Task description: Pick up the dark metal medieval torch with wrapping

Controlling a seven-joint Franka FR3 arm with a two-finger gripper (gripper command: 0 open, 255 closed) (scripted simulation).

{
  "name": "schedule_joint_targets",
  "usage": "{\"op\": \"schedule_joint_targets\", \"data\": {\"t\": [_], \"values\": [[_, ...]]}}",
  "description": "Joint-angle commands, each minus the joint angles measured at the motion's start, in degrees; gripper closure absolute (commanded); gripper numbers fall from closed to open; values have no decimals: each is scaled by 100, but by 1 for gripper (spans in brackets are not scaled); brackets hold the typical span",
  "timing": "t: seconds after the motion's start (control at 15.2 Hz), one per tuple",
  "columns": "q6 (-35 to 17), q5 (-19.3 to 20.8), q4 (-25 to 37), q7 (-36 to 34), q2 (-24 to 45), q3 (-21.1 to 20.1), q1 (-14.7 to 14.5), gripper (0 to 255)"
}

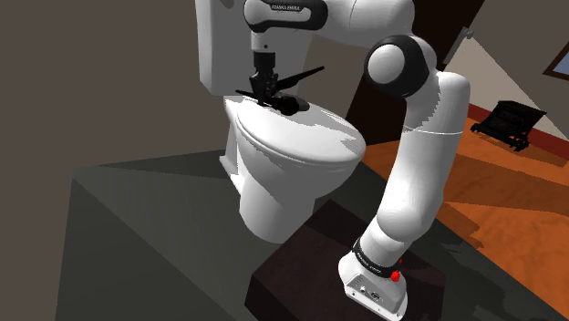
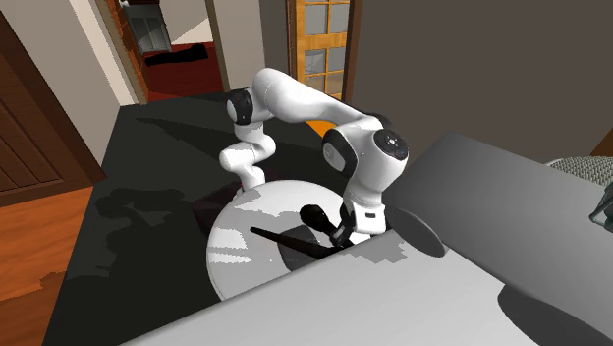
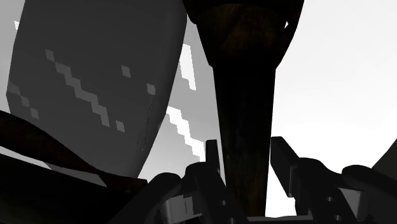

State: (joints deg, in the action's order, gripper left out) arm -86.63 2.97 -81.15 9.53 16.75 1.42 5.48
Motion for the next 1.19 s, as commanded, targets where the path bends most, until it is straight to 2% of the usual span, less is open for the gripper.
{"op": "schedule_joint_targets", "data": {"t": [0.0, 0.13, 1.12], "values": [[-17, -3, -98, 4, 94, 8, 9, 255], [12, -5, -16, 25, 146, 14, 21, 255], [1347, -5, 1709, 87, 536, 16, 20, 255]]}}
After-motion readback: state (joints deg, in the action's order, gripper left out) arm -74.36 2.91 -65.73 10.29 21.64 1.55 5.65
